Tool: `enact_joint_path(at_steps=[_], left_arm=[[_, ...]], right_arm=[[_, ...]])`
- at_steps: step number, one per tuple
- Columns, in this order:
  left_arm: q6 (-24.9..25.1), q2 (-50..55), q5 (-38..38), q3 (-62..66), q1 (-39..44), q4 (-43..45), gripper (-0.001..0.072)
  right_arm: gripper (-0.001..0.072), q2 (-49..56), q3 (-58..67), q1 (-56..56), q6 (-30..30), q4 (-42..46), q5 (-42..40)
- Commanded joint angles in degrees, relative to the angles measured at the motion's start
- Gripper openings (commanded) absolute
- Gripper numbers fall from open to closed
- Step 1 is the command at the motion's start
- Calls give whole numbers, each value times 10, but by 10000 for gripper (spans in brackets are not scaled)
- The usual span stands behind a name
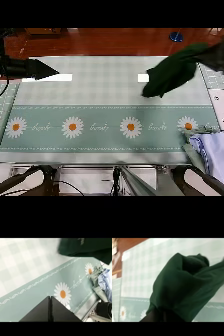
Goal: Fold the shirts.
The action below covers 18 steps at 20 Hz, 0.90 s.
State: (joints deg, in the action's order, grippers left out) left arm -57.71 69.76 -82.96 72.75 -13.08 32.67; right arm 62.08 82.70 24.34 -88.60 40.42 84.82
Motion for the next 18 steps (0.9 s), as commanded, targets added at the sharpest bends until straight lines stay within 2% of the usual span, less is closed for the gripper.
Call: enact_joint_path(at_steps=[1, 3, 7, 11, 14, 18], left_arm=[[0, 0, 0, 0, 0, 2, 21], [0, 0, -2, 0, 0, 2, 22], [0, 0, -16, 0, 0, 2, 22], [3, 0, -4, 0, 0, 2, 22], [3, 0, 29, 0, 0, 2, 22], [3, 0, 52, 0, 0, 2, 22]], right_arm=[[21, -83, 63, 114, -81, 86, 143], [20, -95, 78, 183, -81, 156, 217], [21, -113, 78, 253, -83, 296, 217], [20, -119, 50, 253, -42, 454, 218], [20, -144, -30, 254, -9, 600, 218], [20, -169, -196, 313, 3, 664, 218]])
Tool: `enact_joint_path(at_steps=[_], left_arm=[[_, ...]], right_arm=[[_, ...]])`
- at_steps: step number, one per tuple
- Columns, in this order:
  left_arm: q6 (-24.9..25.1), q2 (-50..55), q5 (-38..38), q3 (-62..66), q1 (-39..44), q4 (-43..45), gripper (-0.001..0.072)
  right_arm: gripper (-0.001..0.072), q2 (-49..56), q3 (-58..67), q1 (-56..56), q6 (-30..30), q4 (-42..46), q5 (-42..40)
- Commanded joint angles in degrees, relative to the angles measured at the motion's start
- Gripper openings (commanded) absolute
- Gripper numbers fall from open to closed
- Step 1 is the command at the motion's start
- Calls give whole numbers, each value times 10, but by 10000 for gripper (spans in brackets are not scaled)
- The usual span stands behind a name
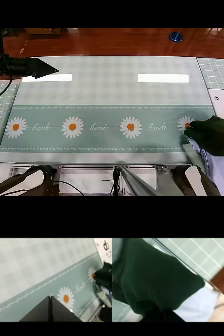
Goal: Fold the shirts.
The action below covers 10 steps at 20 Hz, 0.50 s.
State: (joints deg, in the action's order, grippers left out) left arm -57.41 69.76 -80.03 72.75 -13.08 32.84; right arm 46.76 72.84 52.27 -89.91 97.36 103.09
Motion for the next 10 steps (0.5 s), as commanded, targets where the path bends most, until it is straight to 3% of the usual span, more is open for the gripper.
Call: enact_joint_path(at_steps=[1, 3, 6, 10], left_arm=[[0, 0, 30, 0, 0, 0, 22], [0, 0, 44, 0, -2, 0, 22], [0, 0, 64, 0, -2, 0, 22], [0, 0, 81, 0, -3, 9, 22]], right_arm=[[20, -16, -133, 56, 22, 131, 35], [20, -16, -191, 98, 28, 210, 30], [20, -16, -261, 159, 39, 262, 20], [21, -16, -317, 214, 45, 341, -66]])
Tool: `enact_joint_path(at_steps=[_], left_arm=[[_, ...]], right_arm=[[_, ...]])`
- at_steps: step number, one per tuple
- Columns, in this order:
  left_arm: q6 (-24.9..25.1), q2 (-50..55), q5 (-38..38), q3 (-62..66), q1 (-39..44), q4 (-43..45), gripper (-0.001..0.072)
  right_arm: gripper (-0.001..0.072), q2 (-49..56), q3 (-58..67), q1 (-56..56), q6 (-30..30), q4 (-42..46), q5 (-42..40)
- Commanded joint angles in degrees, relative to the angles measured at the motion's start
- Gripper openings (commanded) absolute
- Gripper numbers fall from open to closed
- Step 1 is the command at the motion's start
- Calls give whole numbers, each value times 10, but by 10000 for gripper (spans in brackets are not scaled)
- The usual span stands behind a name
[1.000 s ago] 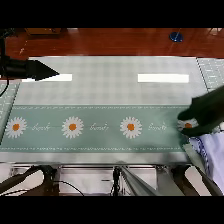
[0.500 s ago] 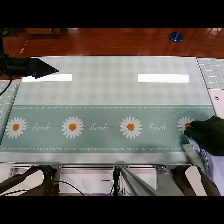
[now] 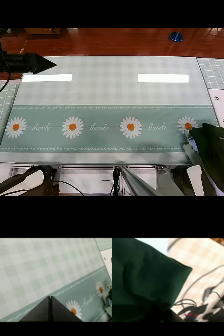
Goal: Fold the shirts.
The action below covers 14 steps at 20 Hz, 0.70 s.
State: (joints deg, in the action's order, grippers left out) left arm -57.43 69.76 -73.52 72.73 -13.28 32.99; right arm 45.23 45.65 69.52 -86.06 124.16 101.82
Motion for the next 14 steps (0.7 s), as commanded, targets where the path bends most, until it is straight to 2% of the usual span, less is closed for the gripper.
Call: enact_joint_path(at_steps=[1, 2, 3, 4, 5, 7, 8, 9, 11, 13, 14], left_arm=[[0, 0, 16, 0, -1, 14, 22], [0, 1, 16, 0, -2, 23, 22], [0, 2, 16, 0, -4, 32, 26], [0, 4, 15, 0, -7, 38, 71], [0, 7, 16, 0, -8, 46, 197], [0, 18, 28, 0, -8, 63, 464], [0, 26, 52, 0, -7, 76, 558], [0, 36, 77, 0, -6, 93, 613], [18, 59, 121, 1, 0, 139, 598], [-34, 82, 148, 7, 21, 222, 596], [-83, 94, 132, 18, 39, 277, 594]], right_arm=[[23, 0, -48, 53, 8, 70, -86], [74, 0, -48, 61, 9, 64, -120], [317, 3, -48, 61, 15, 58, -152], [546, 8, -47, 59, 31, 44, -176], [605, 16, -43, 52, 43, 21, -199], [596, 41, -3, -2, 54, -64, -269], [573, 59, 35, -48, 59, -125, -313], [491, 80, 84, -104, 59, -201, -365], [481, 147, 184, -219, 55, -369, -433], [481, 243, 288, -336, 53, -520, -389], [481, 287, 333, -394, 53, -561, -346]])
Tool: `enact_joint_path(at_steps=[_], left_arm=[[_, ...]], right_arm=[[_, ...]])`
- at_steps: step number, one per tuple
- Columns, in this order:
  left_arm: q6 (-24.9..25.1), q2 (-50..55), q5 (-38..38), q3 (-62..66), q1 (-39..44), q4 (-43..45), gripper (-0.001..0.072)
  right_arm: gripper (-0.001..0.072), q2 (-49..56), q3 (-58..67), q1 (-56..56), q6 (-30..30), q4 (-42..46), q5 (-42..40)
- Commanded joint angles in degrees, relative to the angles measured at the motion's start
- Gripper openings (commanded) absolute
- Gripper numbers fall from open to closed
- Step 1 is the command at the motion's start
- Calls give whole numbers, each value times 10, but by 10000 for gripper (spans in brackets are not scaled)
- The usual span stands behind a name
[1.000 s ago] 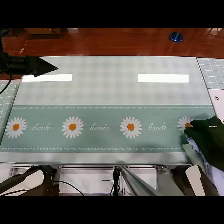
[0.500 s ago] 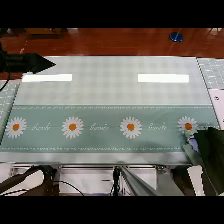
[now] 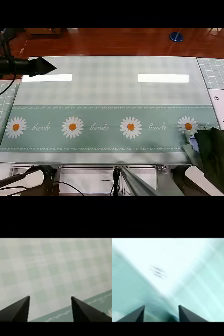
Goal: Fold the shirts.
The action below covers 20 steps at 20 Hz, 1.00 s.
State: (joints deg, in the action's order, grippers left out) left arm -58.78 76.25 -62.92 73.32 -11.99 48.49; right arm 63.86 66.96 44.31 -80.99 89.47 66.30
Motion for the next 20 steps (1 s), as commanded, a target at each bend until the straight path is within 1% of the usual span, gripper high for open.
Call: enact_joint_path(at_steps=[1, 2, 3, 4, 5, 6, 7, 8, 9, 20], left_arm=[[-110, 35, 7, 22, 47, 176, 594], [-136, 37, -12, 30, 73, 231, 594], [-150, 37, -28, 36, 97, 272, 594], [-155, 37, -40, 39, 119, 288, 594], [-156, 37, -43, 39, 133, 285, 594], [-169, 37, -42, 39, 145, 285, 594], [-181, 38, -42, 39, 152, 285, 594], [-194, 38, -42, 39, 156, 285, 594], [-196, 38, -42, 39, 158, 284, 594], [-195, 39, -42, 39, 160, 285, 595]], right_arm=[[481, 141, 161, -207, 3, -222, 58], [482, 170, 188, -269, 4, -195, 96], [482, 186, 199, -322, 4, -149, 117], [483, 194, 200, -368, 2, -93, 123], [484, 200, 200, -411, -2, -35, 129], [484, 204, 200, -441, -17, 7, 131], [484, 204, 200, -457, -28, 21, 130], [484, 203, 200, -464, -37, 19, 134], [484, 203, 200, -468, -42, 11, 144], [484, 203, 200, -468, -42, 9, 151]])
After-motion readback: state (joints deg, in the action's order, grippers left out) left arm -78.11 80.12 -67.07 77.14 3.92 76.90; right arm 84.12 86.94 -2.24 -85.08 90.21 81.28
